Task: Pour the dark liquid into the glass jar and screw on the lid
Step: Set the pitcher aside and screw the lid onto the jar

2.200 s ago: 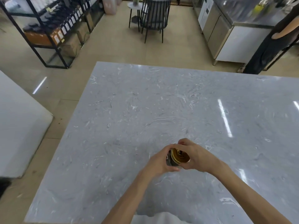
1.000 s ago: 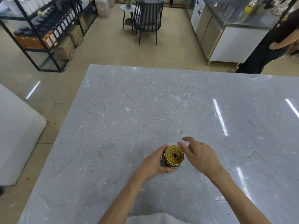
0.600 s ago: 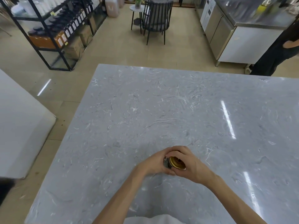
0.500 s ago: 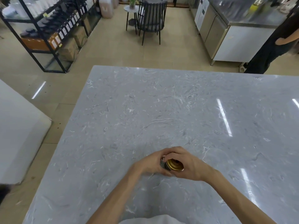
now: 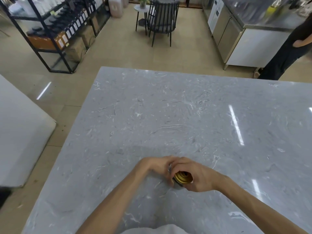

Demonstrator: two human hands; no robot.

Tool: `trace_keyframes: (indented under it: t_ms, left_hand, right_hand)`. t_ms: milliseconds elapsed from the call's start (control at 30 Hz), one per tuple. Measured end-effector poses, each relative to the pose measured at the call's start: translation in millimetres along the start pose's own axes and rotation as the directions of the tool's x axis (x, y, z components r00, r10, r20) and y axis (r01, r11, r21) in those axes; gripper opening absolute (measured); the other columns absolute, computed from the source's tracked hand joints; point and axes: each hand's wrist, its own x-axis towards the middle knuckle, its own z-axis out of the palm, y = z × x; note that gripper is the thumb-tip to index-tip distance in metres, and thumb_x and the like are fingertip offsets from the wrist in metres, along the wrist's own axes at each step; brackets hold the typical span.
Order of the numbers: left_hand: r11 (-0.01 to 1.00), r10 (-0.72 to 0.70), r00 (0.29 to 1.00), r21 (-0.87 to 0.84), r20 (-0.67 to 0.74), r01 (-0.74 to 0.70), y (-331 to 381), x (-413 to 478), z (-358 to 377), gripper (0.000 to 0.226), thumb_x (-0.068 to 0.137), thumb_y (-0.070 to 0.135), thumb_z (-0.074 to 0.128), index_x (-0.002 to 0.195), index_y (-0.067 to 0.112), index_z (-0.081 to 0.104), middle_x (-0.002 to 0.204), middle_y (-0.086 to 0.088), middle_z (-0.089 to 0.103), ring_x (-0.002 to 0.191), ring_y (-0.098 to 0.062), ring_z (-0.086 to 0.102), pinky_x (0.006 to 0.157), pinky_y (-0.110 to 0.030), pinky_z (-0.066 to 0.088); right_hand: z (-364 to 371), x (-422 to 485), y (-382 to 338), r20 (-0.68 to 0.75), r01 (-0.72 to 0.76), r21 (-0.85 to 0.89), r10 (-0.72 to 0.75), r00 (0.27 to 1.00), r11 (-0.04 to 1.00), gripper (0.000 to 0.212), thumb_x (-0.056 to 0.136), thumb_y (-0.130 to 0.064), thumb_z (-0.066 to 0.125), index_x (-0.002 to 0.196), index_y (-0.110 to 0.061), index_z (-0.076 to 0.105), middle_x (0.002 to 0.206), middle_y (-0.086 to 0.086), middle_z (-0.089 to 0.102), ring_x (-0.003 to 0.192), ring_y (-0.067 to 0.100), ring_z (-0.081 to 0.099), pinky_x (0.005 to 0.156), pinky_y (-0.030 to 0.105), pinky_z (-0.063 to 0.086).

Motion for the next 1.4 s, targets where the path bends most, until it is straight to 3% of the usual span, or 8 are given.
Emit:
trace_keyframes:
  t_ms: [500,667,767,833,1000,1100,1267,1400]
  left_hand:
    - [0.997,-0.011,0.985,0.077,0.173,-0.002,18.8,4.6,-14.2,0.099,0.071,0.007,0.096,0.155,0.016,0.043,0.153,-0.011,0.056,0.140,-0.035,0.053,0.118,-0.050,0.045]
    - [0.996,0.018,0.982,0.086,0.190,-0.035,21.7,0.3,-11.8,0.100,0.078,0.006,0.090,0.161,0.019,0.036,0.158,-0.009,0.051,0.142,-0.031,0.053,0.119,-0.048,0.044]
    - [0.994,0.041,0.982,0.092,0.183,-0.059,24.4,-3.3,-10.4,0.084,0.079,0.016,0.089,0.153,0.015,0.048,0.150,-0.011,0.057,0.134,-0.033,0.058,0.113,-0.052,0.049]
    - [0.993,0.039,0.984,0.107,0.173,-0.059,24.0,-4.3,-8.5,0.076,0.075,0.019,0.091,0.143,0.016,0.057,0.140,-0.012,0.063,0.127,-0.034,0.062,0.108,-0.056,0.053]
    - [1.000,0.000,0.992,0.015,0.125,-0.002,18.8,-8.7,-6.4,0.094,0.068,0.017,0.096,0.147,0.032,0.047,0.147,0.001,0.059,0.135,-0.026,0.057,0.115,-0.051,0.049]
    - [1.000,-0.014,0.991,0.015,0.133,0.012,20.9,-9.5,-6.0,0.095,0.069,0.016,0.095,0.147,0.034,0.045,0.149,0.001,0.058,0.137,-0.027,0.056,0.116,-0.052,0.047]
    - [1.000,-0.025,0.985,0.018,0.169,0.022,22.8,-9.5,-5.8,0.099,0.075,0.012,0.092,0.156,0.030,0.038,0.157,-0.003,0.051,0.144,-0.031,0.050,0.120,-0.052,0.044]
    - [1.000,-0.019,0.984,0.012,0.175,0.017,23.6,-9.3,-5.6,0.098,0.078,0.011,0.090,0.158,0.029,0.036,0.161,-0.005,0.048,0.147,-0.032,0.046,0.121,-0.052,0.041]
  right_hand:
    - [4.6,-8.7,-10.4,0.020,0.074,-0.008,-0.074,0.997,0.997,0.059,0.064,0.006,0.068,0.119,-0.013,0.062,0.118,0.001,0.062,0.122,0.011,0.048,0.105,0.022,0.037]
    - [17.7,-12.1,-9.0,0.100,0.183,-0.245,-0.164,0.981,0.952,0.071,0.059,0.006,0.059,0.129,-0.007,0.058,0.126,0.010,0.061,0.129,0.026,0.046,0.117,0.040,0.027]
    - [19.0,-16.3,-6.2,0.143,0.172,-0.377,-0.126,0.982,0.910,0.077,0.063,-0.005,0.055,0.138,-0.020,0.048,0.135,0.001,0.052,0.140,0.021,0.032,0.122,0.042,0.014]
    - [22.5,-20.2,-6.5,0.102,0.094,-0.502,-0.049,0.994,0.860,0.070,0.074,-0.025,0.055,0.141,-0.031,0.038,0.141,-0.005,0.042,0.143,0.018,0.021,0.122,0.041,0.008]
    - [43.1,-23.9,-16.5,-0.205,-0.380,-0.477,0.321,0.925,0.792,0.075,0.082,-0.067,0.051,0.143,-0.029,0.030,0.136,-0.004,0.038,0.120,0.019,0.044,0.093,0.031,0.048]
    - [44.5,-23.5,-19.3,-0.202,-0.403,-0.468,0.348,0.915,0.787,0.071,0.084,-0.055,0.055,0.144,-0.028,0.028,0.133,-0.005,0.043,0.112,0.016,0.048,0.085,0.026,0.047]
    - [18.8,-17.7,-16.7,0.022,-0.218,-0.419,0.250,0.968,0.881,0.068,0.083,-0.030,0.067,0.142,-0.024,0.035,0.146,-0.006,0.035,0.127,0.016,0.039,0.095,0.032,0.047]
    - [17.9,-17.7,-14.6,0.063,-0.195,-0.441,0.247,0.967,0.876,0.071,0.083,-0.026,0.069,0.144,-0.025,0.033,0.150,-0.005,0.031,0.131,0.017,0.037,0.100,0.033,0.046]
